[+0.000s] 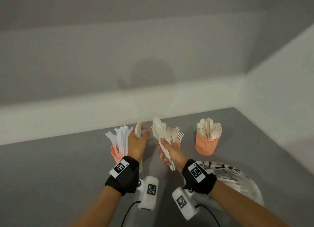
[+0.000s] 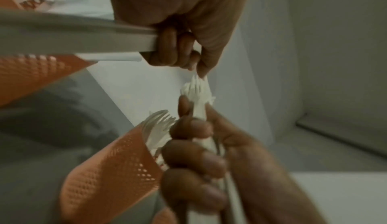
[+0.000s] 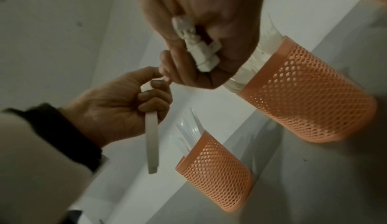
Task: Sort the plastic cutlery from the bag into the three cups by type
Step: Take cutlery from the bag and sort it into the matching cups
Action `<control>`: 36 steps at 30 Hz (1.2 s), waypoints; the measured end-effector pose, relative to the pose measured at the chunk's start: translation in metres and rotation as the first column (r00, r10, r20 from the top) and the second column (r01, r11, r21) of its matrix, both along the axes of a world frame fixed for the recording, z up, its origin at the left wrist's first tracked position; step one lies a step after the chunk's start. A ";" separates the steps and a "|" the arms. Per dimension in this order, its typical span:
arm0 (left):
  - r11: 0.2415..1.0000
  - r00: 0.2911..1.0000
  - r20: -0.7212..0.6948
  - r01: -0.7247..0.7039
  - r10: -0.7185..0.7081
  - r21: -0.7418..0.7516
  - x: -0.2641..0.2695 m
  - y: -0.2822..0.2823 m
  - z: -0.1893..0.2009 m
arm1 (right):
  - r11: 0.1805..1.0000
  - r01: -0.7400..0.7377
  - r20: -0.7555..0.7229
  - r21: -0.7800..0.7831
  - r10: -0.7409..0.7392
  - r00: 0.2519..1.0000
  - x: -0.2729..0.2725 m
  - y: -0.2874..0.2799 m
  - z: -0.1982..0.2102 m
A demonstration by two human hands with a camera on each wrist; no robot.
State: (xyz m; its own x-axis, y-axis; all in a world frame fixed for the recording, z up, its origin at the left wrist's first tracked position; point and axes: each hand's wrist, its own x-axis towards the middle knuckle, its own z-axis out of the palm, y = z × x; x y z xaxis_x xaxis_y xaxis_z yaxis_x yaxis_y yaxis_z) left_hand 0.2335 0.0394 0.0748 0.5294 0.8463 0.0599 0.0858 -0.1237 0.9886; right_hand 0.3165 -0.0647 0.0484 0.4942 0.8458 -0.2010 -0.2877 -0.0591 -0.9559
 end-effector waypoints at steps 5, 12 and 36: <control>0.984 0.999 -0.040 0.040 -0.034 0.171 0.003 -0.005 0.001 | 0.998 -0.070 -0.092 0.001 0.070 0.993 -0.001 -0.002 0.005; 0.966 0.998 -0.053 0.039 -0.026 0.257 0.000 0.005 -0.002 | 0.995 -0.095 -0.093 -0.026 0.092 0.991 0.000 -0.003 0.003; 0.944 0.994 0.090 0.091 -0.066 -0.316 0.009 -0.020 -0.004 | 0.999 0.043 0.140 0.029 -0.047 0.989 -0.002 -0.004 -0.002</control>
State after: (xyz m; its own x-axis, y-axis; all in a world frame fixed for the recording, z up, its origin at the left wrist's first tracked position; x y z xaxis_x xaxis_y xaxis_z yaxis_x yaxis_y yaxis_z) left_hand 0.2428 0.0190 0.0709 0.5995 0.7836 -0.1630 0.0105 0.1959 0.9806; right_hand 0.3145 -0.0691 0.0467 0.5534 0.8263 -0.1051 -0.1524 -0.0235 -0.9880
